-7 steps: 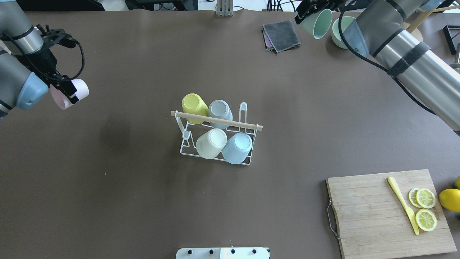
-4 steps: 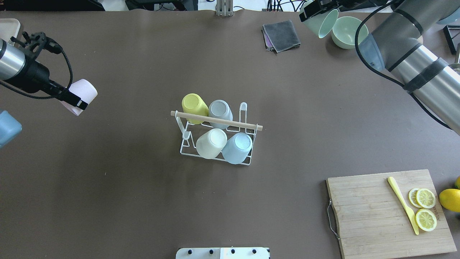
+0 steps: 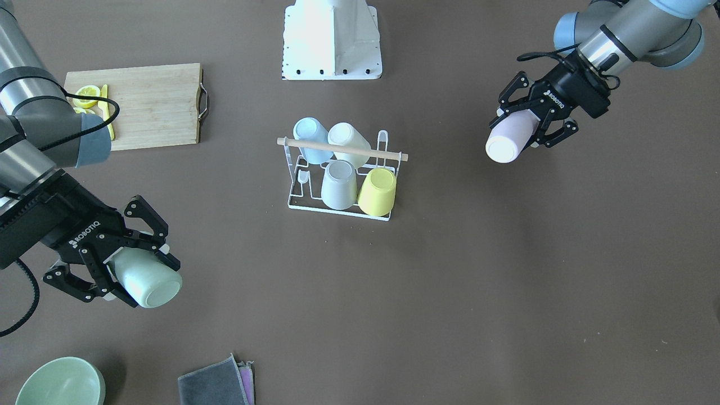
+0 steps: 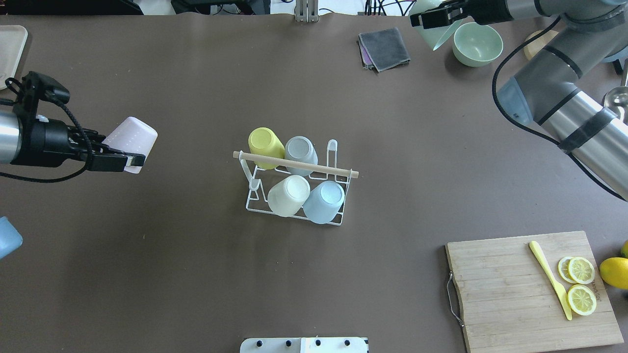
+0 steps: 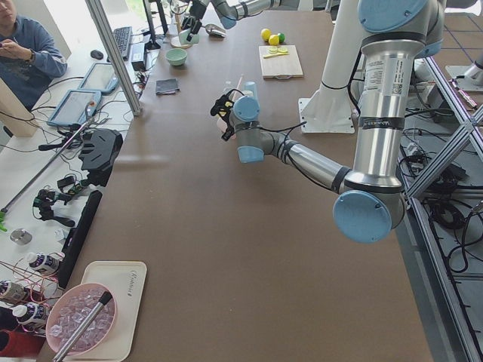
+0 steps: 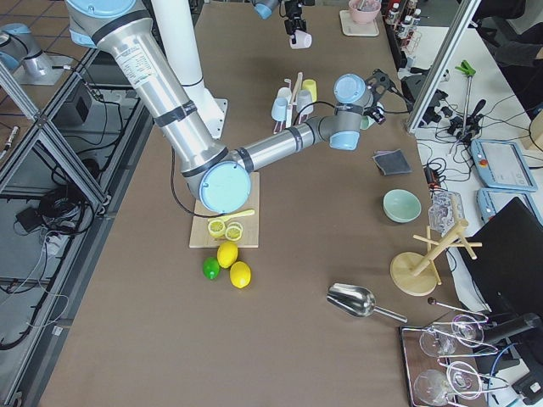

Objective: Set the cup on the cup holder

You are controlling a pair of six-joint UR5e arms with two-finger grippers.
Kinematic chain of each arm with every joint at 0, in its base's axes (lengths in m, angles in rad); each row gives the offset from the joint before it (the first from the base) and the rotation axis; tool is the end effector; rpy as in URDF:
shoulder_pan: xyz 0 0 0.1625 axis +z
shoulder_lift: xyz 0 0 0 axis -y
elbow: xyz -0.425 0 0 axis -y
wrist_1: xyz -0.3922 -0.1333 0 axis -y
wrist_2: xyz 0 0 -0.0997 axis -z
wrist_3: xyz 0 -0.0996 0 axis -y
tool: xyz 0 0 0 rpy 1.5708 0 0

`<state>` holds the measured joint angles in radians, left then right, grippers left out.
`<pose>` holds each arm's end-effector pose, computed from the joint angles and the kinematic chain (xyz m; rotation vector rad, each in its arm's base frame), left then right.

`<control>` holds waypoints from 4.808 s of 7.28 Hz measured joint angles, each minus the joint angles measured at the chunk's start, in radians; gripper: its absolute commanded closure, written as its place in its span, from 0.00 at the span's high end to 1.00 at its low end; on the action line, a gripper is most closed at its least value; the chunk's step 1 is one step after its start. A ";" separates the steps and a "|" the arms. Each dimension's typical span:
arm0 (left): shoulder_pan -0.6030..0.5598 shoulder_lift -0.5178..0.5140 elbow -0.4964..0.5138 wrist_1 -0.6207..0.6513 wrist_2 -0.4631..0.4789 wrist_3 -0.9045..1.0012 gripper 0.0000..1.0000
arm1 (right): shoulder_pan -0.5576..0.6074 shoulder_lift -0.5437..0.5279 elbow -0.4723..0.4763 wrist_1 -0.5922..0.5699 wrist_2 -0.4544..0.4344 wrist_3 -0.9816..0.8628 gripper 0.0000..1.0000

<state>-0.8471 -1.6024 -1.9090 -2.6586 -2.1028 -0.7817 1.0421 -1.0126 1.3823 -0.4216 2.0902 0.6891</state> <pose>0.2529 -0.4113 0.3562 0.7390 1.2851 0.3401 -0.2718 -0.6315 0.2862 0.9738 -1.1822 -0.2662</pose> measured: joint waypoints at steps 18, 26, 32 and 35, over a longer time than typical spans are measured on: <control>0.640 -0.296 0.210 -0.321 1.302 0.265 0.00 | -0.504 0.089 -0.287 0.886 -0.532 0.021 0.00; 0.639 -0.332 0.282 -0.317 1.295 0.212 0.00 | -0.518 0.059 -0.298 0.922 -0.531 0.026 0.43; 0.639 -0.333 0.312 -0.316 1.300 0.212 0.99 | -0.495 0.055 -0.287 0.933 -0.556 0.030 1.00; 0.636 -0.313 0.270 -0.315 1.298 0.210 0.99 | -0.445 0.058 -0.282 0.912 -0.555 0.030 1.00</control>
<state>-0.2113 -1.9152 -1.6385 -2.9737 -0.8052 -0.5721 0.5974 -0.9544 1.1000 0.4906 1.5353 0.7194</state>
